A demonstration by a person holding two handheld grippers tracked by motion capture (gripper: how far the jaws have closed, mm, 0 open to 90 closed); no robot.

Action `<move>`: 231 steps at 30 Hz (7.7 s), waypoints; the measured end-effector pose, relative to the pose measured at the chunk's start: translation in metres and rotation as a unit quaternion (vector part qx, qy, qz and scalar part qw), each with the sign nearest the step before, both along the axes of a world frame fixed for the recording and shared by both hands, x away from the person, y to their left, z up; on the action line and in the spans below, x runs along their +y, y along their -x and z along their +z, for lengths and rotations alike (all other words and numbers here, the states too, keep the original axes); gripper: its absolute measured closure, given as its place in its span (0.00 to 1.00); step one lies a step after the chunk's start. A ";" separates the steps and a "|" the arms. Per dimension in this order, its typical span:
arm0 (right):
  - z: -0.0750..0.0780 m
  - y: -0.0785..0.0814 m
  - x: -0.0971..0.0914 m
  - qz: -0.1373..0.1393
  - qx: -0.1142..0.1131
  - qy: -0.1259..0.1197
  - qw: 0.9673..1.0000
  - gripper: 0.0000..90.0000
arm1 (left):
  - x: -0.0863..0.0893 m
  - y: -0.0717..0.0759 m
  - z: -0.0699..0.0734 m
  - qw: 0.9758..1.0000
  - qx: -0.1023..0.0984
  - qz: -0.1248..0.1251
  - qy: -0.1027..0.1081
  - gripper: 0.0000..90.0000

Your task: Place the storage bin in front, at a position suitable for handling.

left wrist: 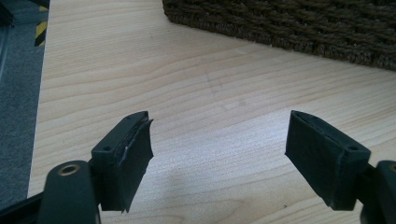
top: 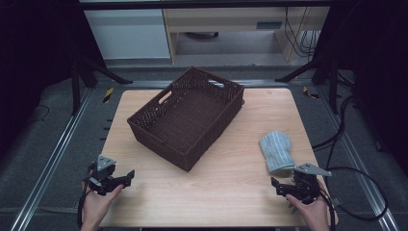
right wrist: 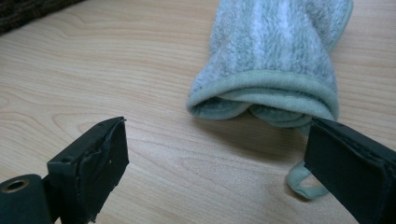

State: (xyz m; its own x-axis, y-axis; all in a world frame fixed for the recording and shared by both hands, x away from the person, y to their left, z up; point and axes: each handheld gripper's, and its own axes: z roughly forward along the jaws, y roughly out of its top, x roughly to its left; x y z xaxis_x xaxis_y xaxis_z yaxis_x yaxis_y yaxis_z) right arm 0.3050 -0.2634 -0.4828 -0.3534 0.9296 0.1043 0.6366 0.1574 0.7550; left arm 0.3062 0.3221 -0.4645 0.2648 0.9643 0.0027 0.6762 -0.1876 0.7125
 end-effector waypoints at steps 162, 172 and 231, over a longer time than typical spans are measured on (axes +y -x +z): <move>0.053 -0.052 0.052 0.047 -0.068 -0.059 0.995 0.24 | -0.024 -0.124 0.037 0.995 -0.035 -0.023 0.090 0.55; 0.061 -0.059 0.067 0.047 -0.074 -0.063 0.994 0.20 | -0.018 -0.143 0.039 0.995 -0.027 -0.032 0.094 0.59; 0.047 -0.115 0.159 0.078 -0.056 -0.042 0.994 0.48 | -0.081 -0.090 0.033 0.994 -0.033 -0.070 0.080 0.66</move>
State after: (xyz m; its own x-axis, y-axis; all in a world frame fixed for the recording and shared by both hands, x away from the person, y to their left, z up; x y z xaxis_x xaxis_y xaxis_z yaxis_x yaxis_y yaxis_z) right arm 0.4205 -0.1045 -0.4354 -0.5065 0.8523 0.1305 0.5203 0.1815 0.8345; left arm 0.3960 0.2408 -0.4316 0.4015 0.9071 -0.1265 0.6023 -0.1575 0.7826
